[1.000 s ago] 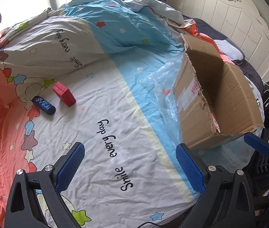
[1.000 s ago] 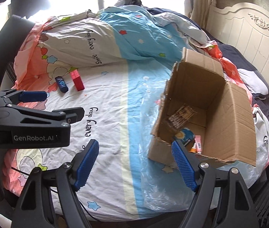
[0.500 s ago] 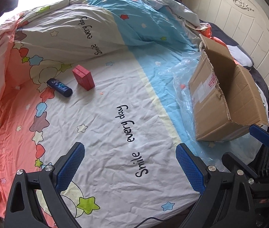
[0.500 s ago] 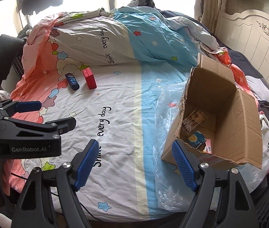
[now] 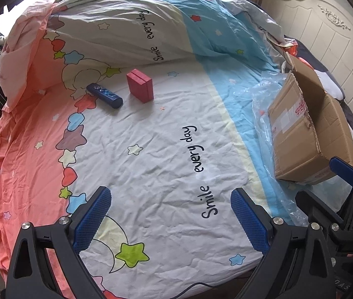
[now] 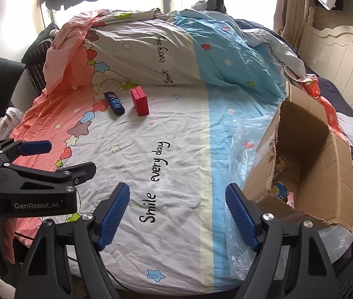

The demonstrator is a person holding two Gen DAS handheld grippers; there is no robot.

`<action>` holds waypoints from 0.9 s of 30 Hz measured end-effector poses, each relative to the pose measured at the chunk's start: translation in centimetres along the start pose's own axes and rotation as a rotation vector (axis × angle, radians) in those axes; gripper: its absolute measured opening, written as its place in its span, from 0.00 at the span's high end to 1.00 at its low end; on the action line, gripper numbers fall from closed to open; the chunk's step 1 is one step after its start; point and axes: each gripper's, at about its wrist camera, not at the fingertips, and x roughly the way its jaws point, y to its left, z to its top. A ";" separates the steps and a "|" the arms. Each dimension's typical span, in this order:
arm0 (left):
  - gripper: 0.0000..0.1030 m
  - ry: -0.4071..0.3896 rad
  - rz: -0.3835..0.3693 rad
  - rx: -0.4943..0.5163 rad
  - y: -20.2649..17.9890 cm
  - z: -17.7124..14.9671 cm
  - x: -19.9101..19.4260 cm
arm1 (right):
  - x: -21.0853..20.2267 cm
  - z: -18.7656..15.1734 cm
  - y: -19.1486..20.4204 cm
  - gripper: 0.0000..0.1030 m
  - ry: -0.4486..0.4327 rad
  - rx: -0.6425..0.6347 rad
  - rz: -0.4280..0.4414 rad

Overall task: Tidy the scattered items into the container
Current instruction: 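Withdraw both open grippers from the box back over the bed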

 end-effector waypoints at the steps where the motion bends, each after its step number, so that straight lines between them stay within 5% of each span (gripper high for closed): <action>1: 0.04 -0.001 0.001 -0.007 0.4 -0.1 0.0 | 0.0 0.1 0.4 0.26 -0.001 -0.009 0.004; 27: 0.04 0.002 0.062 -0.119 7.5 -1.7 -0.2 | 2.5 1.8 6.2 0.26 0.033 -0.116 0.061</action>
